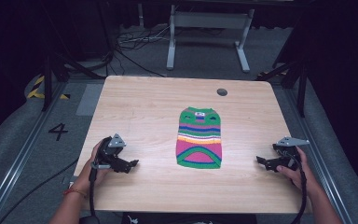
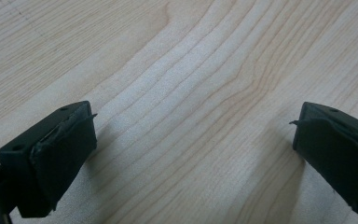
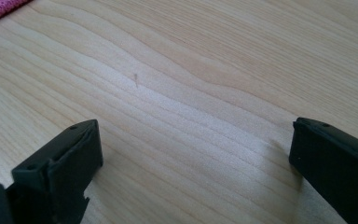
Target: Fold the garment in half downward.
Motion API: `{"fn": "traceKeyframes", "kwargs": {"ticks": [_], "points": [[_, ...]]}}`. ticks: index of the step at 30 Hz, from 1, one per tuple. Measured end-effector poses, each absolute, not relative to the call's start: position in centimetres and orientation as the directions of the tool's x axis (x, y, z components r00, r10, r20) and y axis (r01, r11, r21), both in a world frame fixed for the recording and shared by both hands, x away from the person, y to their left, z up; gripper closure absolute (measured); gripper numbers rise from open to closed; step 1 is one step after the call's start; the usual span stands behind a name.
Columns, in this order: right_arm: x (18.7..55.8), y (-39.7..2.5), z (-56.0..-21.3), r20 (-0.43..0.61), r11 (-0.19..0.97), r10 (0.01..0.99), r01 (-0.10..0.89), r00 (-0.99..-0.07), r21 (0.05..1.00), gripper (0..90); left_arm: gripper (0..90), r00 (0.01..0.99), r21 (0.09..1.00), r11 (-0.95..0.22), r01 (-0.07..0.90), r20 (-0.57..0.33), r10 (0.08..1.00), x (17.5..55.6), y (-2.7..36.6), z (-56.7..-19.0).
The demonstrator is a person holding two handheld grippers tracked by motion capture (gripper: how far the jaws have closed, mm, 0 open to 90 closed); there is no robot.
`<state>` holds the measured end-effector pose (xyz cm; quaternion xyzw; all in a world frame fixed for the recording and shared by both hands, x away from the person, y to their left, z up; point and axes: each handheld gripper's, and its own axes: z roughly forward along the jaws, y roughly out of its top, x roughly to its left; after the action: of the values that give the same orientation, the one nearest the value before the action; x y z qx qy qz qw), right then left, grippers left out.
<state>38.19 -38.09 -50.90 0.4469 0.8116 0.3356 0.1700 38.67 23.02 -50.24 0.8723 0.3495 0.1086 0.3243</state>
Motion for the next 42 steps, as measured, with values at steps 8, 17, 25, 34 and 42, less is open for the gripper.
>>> {"fn": "traceKeyframes", "kwargs": {"ticks": [8, 17, 25, 34, 42], "points": [[38.0, -38.2, -50.9, 0.024, 0.365, 0.848, 0.618, -0.529, 0.697, 2.8, 0.2, 0.733, 0.641, -0.55, 0.535, -0.029, 0.68, 38.7, 22.9, -50.2], [38.0, -38.2, -50.9, 0.023, 0.353, 0.862, 0.631, -0.507, 0.691, 0.3, 0.5, 0.745, 0.643, -0.558, 0.525, -0.031, 0.666, 38.7, 22.9, -50.2], [38.1, -38.6, -50.9, 0.022, 0.362, 0.855, 0.628, -0.518, 0.688, 1.0, 2.8, 0.751, 0.631, -0.569, 0.527, -0.034, 0.659, 39.0, 22.8, -50.0], [38.5, -39.2, -50.2, 0.021, 0.365, 0.858, 0.638, -0.513, 0.678, 18.1, 18.3, 0.768, 0.644, -0.572, 0.508, -0.038, 0.64, 39.9, 22.2, -48.8], [39.0, -39.0, -49.2, 0.008, 0.388, 0.842, 0.616, -0.54, 0.686, 25.6, 20.8, 0.807, 0.673, -0.596, 0.438, -0.001, 0.591, 41.6, 19.0, -47.0]]}}
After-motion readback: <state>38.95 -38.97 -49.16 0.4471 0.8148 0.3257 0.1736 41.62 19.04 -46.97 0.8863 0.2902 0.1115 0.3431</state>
